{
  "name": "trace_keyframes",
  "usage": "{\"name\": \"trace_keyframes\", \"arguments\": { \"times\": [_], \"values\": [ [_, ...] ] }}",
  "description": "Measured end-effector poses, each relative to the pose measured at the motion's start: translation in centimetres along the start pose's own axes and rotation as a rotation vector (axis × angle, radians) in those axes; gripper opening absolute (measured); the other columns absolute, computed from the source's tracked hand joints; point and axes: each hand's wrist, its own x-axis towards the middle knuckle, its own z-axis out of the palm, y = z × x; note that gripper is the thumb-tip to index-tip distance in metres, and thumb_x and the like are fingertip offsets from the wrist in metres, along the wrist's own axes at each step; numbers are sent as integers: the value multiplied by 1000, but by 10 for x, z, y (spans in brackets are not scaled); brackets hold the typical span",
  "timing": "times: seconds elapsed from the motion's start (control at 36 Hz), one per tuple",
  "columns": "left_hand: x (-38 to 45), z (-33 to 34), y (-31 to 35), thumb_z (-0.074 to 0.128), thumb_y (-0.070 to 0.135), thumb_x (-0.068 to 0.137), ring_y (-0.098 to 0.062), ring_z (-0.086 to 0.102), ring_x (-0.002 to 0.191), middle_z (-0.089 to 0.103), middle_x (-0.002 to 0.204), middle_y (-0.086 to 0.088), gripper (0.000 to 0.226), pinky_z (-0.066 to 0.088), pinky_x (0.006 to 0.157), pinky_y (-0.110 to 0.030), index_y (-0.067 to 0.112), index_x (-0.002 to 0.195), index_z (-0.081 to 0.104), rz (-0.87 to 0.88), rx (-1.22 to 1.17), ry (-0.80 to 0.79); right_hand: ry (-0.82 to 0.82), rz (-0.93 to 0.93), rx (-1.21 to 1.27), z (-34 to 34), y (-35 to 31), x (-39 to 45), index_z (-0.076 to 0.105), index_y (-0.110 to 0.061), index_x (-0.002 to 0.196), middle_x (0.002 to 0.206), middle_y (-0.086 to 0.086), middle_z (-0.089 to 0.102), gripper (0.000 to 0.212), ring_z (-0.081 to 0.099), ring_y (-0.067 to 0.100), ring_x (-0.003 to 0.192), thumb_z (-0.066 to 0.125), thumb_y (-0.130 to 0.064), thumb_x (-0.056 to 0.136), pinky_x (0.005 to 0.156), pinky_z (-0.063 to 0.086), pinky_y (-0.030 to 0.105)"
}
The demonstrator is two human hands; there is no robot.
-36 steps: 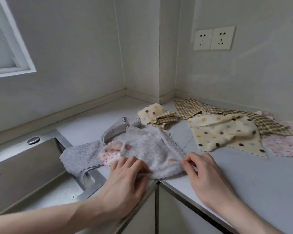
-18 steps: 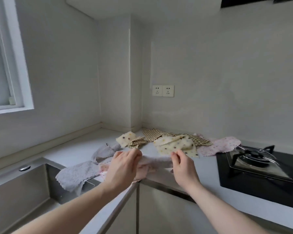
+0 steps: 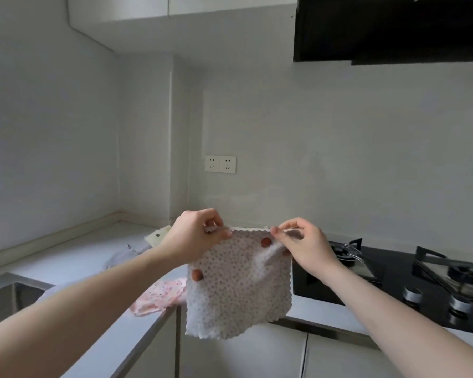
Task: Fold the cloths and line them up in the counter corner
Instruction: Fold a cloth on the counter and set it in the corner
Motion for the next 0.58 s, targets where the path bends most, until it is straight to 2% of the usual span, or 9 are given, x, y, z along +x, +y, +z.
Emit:
{"name": "trace_keyframes", "arguments": {
  "times": [0.06, 0.08, 0.17, 0.25, 0.31, 0.36, 0.42, 0.5, 0.58],
  "values": [
    [-1, 8, 5, 86, 51, 72, -1, 51, 60, 62, 68, 10, 31, 44, 60, -23, 27, 80, 66, -28, -24, -62, -61, 31, -92, -14, 13, -2, 68, -30, 93, 97, -13, 74, 52, 66, 2, 94, 84, -67, 60, 82, 50, 25],
    [0, 11, 8, 88, 48, 71, 0, 52, 60, 62, 69, 11, 30, 43, 60, -22, 27, 80, 68, -30, -18, -92, -75, 37, -141, -20, 21, -1, 68, -32, 94, 100, -14, 72, 51, 65, 3, 97, 89, -63, 58, 85, 50, 27],
    [4, 20, 15, 88, 40, 73, 5, 52, 61, 60, 65, 15, 24, 37, 55, -10, 27, 81, 70, 3, 14, -186, -63, 25, -238, -35, 38, 3, 71, -31, 94, 96, -13, 72, 39, 65, 6, 94, 92, -45, 64, 80, 48, 24],
    [8, 34, 16, 85, 39, 78, 6, 51, 60, 60, 64, 16, 21, 36, 54, -9, 22, 80, 72, 20, -1, -233, -57, 3, -239, -47, 47, 5, 71, -29, 85, 77, -16, 68, 17, 59, -1, 75, 86, -33, 78, 64, 41, 13],
    [8, 46, 13, 82, 40, 82, 8, 52, 62, 62, 66, 17, 21, 35, 55, -8, 21, 80, 74, 16, 4, -236, -39, 19, -240, -51, 58, 7, 73, -27, 81, 67, -9, 67, 13, 58, 8, 61, 80, -37, 84, 59, 42, 20],
    [9, 57, 9, 81, 41, 83, 11, 54, 64, 62, 67, 20, 20, 35, 58, -7, 22, 80, 76, 1, -3, -225, -45, 56, -248, -52, 68, 9, 74, -25, 85, 73, 3, 72, 16, 59, 11, 51, 77, -40, 86, 54, 42, 23],
    [10, 67, 6, 80, 39, 84, 8, 55, 64, 64, 70, 19, 16, 40, 63, -14, 23, 82, 77, -32, -15, -221, -71, 99, -254, -51, 78, 10, 73, -24, 93, 79, 9, 74, 20, 60, 10, 44, 77, -43, 86, 50, 43, 20],
    [15, 81, 2, 75, 34, 87, -4, 62, 74, 69, 81, 15, 8, 48, 74, -25, 27, 89, 79, -85, 19, -236, -69, 137, -263, -48, 92, 15, 72, -23, 93, 79, 0, 72, 20, 63, 12, 49, 79, -39, 84, 54, 48, 21],
    [23, 95, -2, 70, 39, 87, -15, 68, 90, 74, 91, 14, 12, 54, 79, -29, 33, 93, 78, -107, 103, -231, -51, 167, -258, -45, 110, 26, 74, -26, 82, 79, -2, 73, 14, 68, 20, 71, 83, -35, 79, 70, 59, 40]
  ]
}}
